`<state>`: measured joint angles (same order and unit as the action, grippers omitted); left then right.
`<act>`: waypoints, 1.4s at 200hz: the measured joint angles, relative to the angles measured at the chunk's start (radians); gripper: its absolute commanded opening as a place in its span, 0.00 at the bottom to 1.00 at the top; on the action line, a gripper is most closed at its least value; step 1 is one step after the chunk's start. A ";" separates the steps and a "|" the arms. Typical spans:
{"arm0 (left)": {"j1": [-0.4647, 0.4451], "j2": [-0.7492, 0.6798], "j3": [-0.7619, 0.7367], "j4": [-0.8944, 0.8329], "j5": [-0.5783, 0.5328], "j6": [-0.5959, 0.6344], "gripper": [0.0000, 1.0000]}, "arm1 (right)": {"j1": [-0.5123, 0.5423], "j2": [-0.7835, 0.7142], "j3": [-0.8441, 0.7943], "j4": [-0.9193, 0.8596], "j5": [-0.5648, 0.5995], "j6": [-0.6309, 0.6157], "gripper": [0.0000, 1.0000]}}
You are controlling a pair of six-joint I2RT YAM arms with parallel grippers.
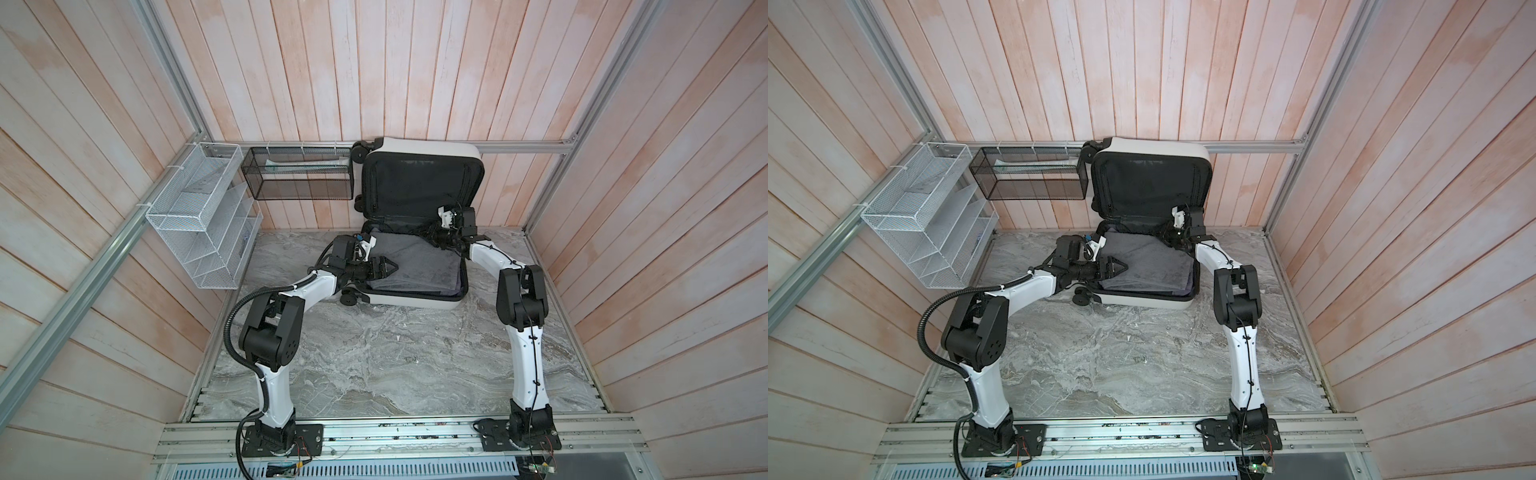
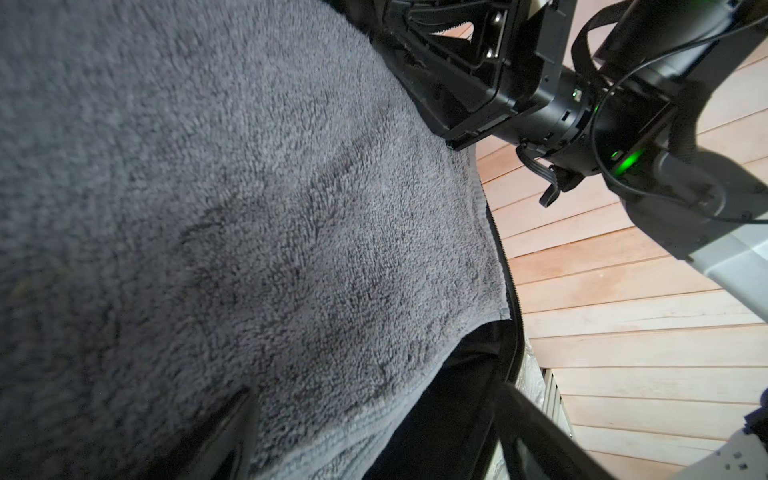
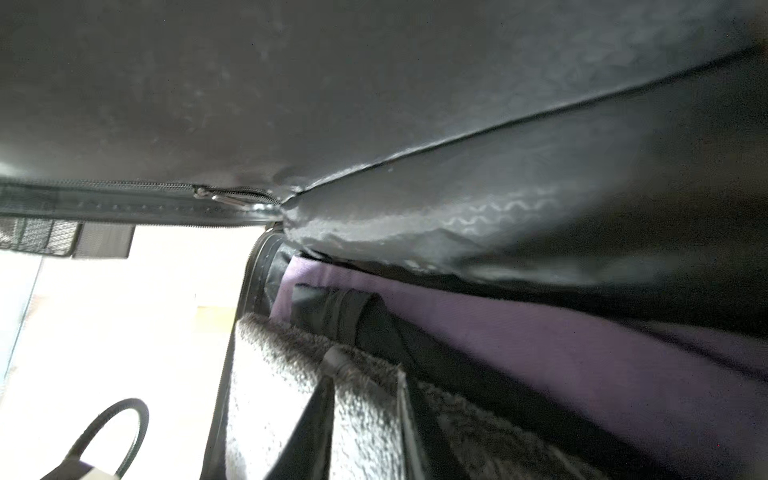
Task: Pack the luggage
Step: 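Release the grey towel and press its edges flat with both grippers, then raise the right gripper to the suitcase lid's edge while the left gripper withdraws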
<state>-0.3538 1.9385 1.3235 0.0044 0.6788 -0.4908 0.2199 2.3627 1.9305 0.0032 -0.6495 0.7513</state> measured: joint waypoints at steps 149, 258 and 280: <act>0.063 -0.156 0.004 -0.111 -0.005 0.044 0.92 | -0.006 -0.594 -0.686 0.083 -0.019 -0.081 0.42; 0.063 -0.204 0.144 -0.148 -0.086 0.109 0.95 | -0.007 -0.615 -0.748 0.072 0.000 -0.074 0.66; 0.063 -0.235 0.197 -0.128 -0.119 0.124 0.97 | -0.013 -0.658 -0.656 0.037 0.020 -0.095 0.82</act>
<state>-0.2909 1.7031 1.5208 -0.1238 0.5598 -0.3664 0.2073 1.7050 1.2747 0.0399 -0.6292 0.6563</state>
